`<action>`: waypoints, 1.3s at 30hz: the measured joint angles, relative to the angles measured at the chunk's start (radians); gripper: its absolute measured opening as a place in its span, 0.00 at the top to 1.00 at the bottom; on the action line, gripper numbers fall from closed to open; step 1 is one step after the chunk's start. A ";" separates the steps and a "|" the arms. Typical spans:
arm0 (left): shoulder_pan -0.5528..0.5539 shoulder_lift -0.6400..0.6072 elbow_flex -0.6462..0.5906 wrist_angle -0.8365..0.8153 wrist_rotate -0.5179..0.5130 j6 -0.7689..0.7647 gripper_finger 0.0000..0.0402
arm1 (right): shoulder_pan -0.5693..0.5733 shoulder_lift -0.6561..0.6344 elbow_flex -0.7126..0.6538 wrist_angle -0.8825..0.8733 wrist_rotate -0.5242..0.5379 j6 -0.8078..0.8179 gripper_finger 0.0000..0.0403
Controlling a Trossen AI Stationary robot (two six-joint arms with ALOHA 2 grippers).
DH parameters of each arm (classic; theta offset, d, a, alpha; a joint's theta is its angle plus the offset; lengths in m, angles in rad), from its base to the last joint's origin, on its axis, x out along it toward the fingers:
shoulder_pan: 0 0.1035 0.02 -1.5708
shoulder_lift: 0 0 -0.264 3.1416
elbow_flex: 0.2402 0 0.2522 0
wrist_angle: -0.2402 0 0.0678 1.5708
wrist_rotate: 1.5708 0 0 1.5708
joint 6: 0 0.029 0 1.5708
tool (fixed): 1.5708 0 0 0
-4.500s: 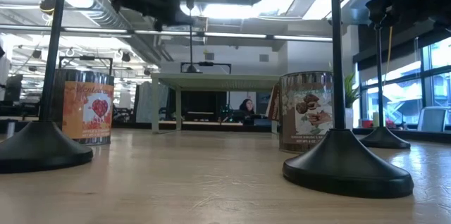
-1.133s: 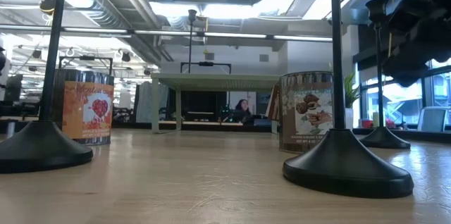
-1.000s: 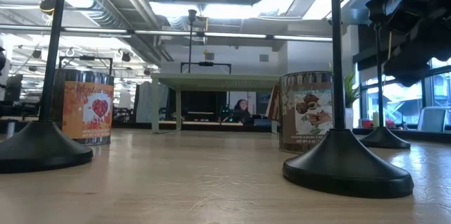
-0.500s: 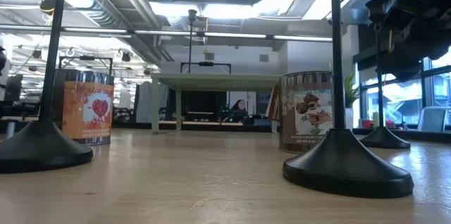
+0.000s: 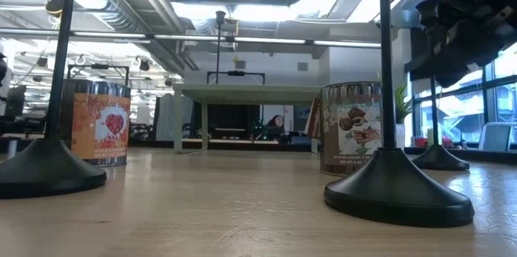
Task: Pick & Place candle stick holders
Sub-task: Put the top right candle holder on the shelf aligned with the other candle holder
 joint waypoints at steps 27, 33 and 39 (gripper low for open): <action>0.000 0.000 0.000 -0.090 -0.191 -0.011 0.67 | 0.000 0.070 0.149 0.225 0.001 0.136 0.93; 0.000 0.000 0.000 -0.089 -0.191 -0.011 0.67 | 0.000 0.231 0.312 0.228 0.044 0.010 0.93; 0.000 0.000 0.000 -0.089 -0.191 -0.011 0.67 | 0.000 0.436 0.530 0.237 0.230 -0.156 0.93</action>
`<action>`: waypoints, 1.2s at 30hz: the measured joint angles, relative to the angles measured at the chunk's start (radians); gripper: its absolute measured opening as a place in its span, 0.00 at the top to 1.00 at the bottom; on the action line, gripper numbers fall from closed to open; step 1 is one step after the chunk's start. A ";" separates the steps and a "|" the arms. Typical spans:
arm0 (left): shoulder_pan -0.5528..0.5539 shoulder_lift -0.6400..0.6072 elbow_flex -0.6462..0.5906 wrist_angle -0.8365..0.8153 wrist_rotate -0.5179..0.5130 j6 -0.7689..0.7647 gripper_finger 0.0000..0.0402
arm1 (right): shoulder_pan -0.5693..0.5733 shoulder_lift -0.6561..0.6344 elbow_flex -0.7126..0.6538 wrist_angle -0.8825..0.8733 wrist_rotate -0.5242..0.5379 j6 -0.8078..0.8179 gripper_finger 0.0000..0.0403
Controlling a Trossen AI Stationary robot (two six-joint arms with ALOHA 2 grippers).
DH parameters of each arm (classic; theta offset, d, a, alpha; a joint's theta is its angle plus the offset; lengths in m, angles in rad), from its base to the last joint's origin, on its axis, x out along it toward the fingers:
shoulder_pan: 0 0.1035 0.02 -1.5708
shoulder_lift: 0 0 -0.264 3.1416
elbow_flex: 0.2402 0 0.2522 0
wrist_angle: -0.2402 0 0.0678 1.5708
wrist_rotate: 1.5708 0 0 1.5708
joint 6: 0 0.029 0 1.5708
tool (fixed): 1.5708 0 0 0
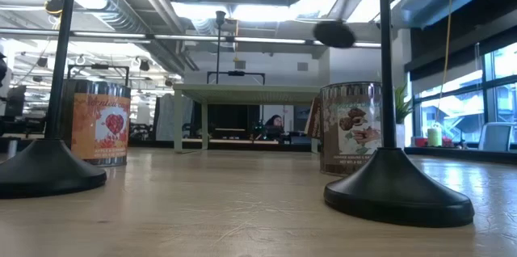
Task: Pick & Place candle stick holders
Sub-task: Put the top right candle holder on the shelf aligned with the other candle holder
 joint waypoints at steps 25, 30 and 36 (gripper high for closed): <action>0.000 0.000 0.000 0.000 0.000 0.002 0.67 | -0.503 0.498 0.346 0.070 0.032 -0.154 0.93; 0.000 0.000 0.000 0.000 0.000 0.002 0.67 | -0.570 0.559 0.346 0.086 -0.017 -0.146 0.93; 0.000 0.000 0.000 0.000 0.000 0.000 0.67 | -0.593 0.615 0.346 0.084 -0.073 -0.128 0.93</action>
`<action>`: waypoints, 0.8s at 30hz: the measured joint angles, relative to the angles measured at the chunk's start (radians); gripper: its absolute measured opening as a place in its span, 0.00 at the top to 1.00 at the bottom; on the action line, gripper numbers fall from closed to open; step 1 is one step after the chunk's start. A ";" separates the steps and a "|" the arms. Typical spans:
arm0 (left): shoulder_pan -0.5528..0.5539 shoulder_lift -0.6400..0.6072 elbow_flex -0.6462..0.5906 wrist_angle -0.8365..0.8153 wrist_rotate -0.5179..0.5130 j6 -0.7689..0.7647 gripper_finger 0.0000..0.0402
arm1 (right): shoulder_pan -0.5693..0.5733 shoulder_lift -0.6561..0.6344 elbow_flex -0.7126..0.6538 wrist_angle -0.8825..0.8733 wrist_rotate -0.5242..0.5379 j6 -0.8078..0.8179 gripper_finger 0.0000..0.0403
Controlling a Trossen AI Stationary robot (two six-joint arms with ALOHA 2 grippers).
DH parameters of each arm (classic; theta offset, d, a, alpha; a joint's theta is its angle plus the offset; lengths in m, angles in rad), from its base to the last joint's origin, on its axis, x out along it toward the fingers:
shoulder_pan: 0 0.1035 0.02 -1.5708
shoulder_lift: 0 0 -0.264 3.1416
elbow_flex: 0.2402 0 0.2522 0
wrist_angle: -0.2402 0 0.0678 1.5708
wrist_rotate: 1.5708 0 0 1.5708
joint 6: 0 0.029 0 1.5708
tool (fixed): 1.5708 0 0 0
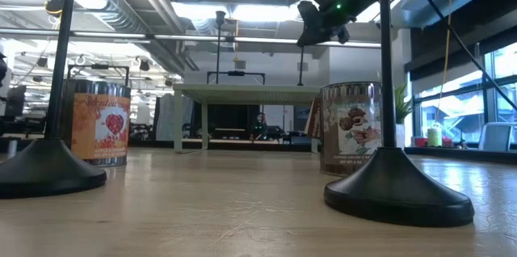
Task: Pick & Place candle stick holders
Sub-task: Put the top right candle holder on the shelf aligned with the other candle holder
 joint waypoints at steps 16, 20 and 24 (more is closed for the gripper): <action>0.000 0.000 0.000 0.000 0.000 0.001 0.67 | -0.033 0.004 0.000 -0.008 0.000 0.008 0.93; 0.000 0.000 0.000 0.000 0.000 0.001 0.67 | -0.036 0.004 0.000 -0.009 -0.007 -0.008 0.93; 0.000 0.000 0.000 0.000 0.000 0.002 0.67 | -0.036 0.004 0.000 -0.011 -0.008 -0.026 0.89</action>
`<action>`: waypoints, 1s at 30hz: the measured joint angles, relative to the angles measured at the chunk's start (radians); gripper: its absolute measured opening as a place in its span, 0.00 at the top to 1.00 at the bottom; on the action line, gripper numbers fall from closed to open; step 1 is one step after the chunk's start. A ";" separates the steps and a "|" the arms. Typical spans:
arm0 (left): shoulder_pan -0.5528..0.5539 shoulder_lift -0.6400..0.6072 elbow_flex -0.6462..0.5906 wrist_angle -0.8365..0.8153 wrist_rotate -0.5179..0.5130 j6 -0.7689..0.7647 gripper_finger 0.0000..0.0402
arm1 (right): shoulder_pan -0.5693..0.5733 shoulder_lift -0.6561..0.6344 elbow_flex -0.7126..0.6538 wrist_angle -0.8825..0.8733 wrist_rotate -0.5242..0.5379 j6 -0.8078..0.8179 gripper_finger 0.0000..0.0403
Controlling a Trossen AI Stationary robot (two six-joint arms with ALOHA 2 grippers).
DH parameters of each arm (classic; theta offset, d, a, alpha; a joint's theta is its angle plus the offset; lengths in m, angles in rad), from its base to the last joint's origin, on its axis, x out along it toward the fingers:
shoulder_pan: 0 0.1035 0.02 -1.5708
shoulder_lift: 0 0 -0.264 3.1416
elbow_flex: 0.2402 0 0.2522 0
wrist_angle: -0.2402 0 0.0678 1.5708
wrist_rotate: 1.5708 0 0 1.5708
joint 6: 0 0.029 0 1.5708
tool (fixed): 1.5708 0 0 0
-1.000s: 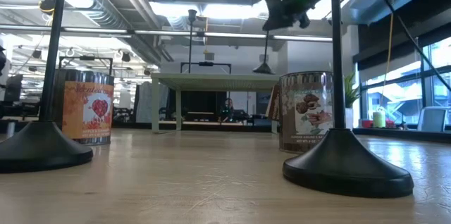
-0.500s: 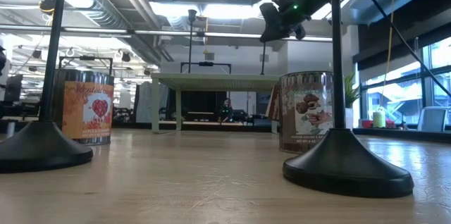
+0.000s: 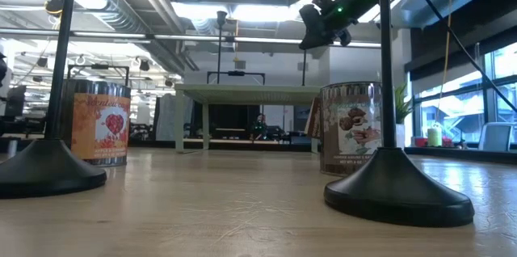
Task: Pick & Place candle stick holders
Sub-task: Put the top right candle holder on the shelf aligned with the other candle holder, then put the left candle holder on the shelf aligned with the other candle holders
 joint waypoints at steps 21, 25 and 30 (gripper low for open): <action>0.000 0.000 0.000 -0.001 0.006 -0.025 0.67 | 0.047 -0.041 0.000 -0.085 0.000 -0.002 0.69; 0.000 0.000 0.000 -0.010 0.006 -0.024 0.67 | 0.085 -0.096 0.000 -0.160 0.000 -0.002 0.69; -0.004 -0.001 0.000 -0.088 0.009 0.017 0.67 | 0.154 -0.170 0.000 -0.335 0.000 -0.002 0.69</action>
